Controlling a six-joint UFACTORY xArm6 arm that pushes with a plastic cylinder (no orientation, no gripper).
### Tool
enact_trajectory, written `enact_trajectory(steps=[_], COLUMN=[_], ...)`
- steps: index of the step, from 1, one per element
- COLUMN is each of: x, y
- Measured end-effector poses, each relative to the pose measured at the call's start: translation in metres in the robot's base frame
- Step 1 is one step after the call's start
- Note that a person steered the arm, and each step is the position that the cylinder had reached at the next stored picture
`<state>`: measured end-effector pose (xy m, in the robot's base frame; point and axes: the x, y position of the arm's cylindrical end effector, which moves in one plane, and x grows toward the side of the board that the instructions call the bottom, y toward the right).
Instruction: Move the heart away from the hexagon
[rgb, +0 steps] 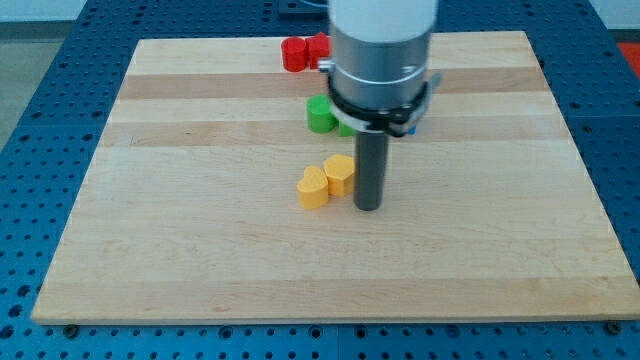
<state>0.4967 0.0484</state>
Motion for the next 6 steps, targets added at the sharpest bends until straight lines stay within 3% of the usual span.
enact_trajectory(steps=[1, 5, 6], x=[-0.007, -0.019, -0.019], y=[0.02, -0.096, -0.081])
